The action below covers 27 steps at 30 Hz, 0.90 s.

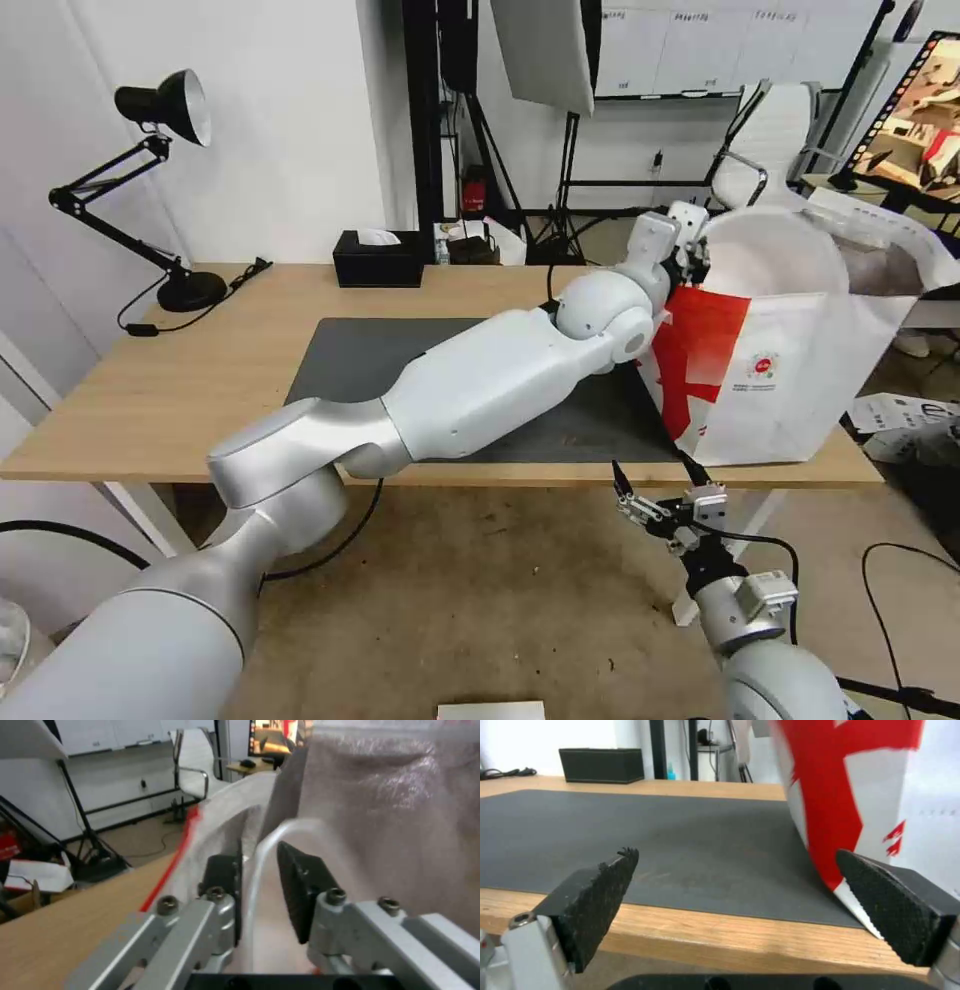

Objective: Pick up the trash from the table and place it into the takeout bag.

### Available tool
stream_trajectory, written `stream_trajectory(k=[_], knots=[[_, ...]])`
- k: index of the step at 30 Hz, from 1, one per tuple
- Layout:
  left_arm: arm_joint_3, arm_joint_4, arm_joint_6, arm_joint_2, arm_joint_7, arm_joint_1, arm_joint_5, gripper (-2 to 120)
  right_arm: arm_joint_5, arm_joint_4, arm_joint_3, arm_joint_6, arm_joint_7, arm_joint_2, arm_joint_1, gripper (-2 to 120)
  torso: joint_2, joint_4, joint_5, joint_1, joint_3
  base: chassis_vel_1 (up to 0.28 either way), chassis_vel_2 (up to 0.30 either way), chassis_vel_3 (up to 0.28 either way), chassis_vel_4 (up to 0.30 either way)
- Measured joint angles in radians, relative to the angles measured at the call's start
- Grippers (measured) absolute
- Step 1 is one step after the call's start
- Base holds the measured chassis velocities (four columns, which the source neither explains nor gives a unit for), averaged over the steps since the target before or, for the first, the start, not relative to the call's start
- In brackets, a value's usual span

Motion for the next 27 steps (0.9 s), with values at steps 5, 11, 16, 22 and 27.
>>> stream_trajectory(k=[5,11,16,22,27], knots=[[-0.004,-0.006,0.004,0.002,-0.018,0.003,-0.017,49,0.000,0.000,0.000,0.000,0.000,0.000,0.000,100,0.000,-0.0001,0.0000,0.000,0.000,0.000,0.000,0.000,0.000],[-0.038,-0.093,-0.023,0.045,-0.043,0.014,-0.012,71,0.000,0.000,0.000,0.000,0.000,0.000,0.000,100,0.000,-0.0001,0.0000,0.000,0.000,0.000,0.000,0.000,0.000],[-0.073,-0.210,-0.029,0.119,-0.057,0.014,-0.011,85,0.000,0.000,0.000,0.000,0.000,0.000,0.000,100,0.000,-0.0003,-0.0001,0.000,0.000,0.000,0.000,0.000,0.000],[-0.155,-0.403,-0.031,0.306,-0.088,0.059,-0.015,99,0.000,0.000,0.000,0.000,0.000,0.000,0.000,100,0.000,0.0001,-0.0004,0.000,0.000,0.000,0.000,0.000,0.000],[-0.229,-0.565,-0.046,0.449,-0.091,0.192,0.041,100,0.000,0.000,0.000,0.000,0.000,0.000,0.000,100,0.000,-0.0001,-0.0006,0.000,0.000,0.000,0.000,0.000,0.000]])
